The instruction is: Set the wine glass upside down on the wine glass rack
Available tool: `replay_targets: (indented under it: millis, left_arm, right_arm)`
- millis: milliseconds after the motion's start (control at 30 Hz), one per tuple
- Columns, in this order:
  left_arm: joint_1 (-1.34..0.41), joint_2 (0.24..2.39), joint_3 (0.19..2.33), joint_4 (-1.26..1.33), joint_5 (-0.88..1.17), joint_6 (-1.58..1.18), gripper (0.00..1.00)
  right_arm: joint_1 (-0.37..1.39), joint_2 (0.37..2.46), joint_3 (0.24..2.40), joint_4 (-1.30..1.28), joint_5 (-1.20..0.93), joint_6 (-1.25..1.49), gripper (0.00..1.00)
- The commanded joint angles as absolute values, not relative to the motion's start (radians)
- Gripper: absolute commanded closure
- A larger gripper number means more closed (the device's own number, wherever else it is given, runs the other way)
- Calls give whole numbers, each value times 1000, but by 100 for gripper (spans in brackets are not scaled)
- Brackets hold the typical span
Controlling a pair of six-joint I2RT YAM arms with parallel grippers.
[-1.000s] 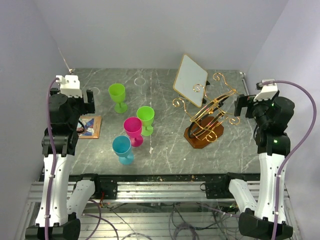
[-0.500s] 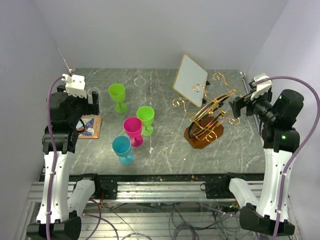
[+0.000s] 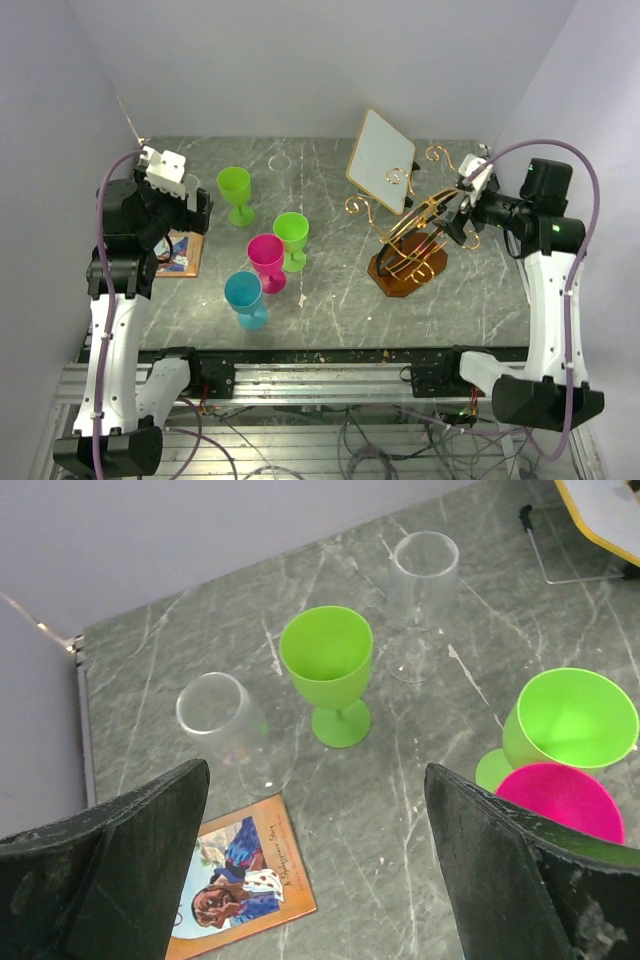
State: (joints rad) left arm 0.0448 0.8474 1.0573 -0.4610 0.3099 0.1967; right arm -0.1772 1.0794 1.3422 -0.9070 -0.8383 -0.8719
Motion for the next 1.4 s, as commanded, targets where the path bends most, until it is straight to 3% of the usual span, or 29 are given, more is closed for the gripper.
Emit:
replay_targets:
  millis: [0,333,567,867,1133,1367]
  left_arm:
    - [58,865,1096,-456,433,242,1]
    - [57,890,1109,-468,433,253,1]
    - [56,901,1099,-459,438,249,1]
    - [56,916,1079,-429,415,235,1]
    - [56,911,1056,-416,414,252,1]
    - [55,928,1024,-420,406,296,1]
  right_arm:
    - [-82,1160,1375,-943,-814,-991,5]
    - [115,1280,1385,-868,-627,-987,12]
    - [138,1265,1327,-757,-604,-894,32]
    - [176,1186,1145,-451,-508,-693,47]
    - [200,1224,1128,-306,-388,-654,54]
    - [209,1270,1143,-270,-454,-694,55]
